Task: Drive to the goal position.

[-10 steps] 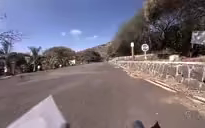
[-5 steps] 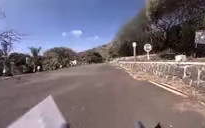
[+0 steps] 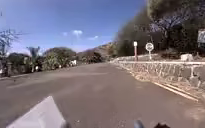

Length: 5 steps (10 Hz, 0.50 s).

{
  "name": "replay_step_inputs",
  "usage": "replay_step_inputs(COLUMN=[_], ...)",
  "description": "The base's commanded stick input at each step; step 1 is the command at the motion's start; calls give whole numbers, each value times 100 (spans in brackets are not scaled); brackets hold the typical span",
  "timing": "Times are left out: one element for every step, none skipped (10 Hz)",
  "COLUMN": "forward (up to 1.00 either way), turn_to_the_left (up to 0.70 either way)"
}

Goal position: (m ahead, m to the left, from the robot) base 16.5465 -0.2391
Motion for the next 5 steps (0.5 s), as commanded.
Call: replay_step_inputs(forward=[50, 50, 50, 50, 50], turn_to_the_left=[0, 0, 0, 0, 0])
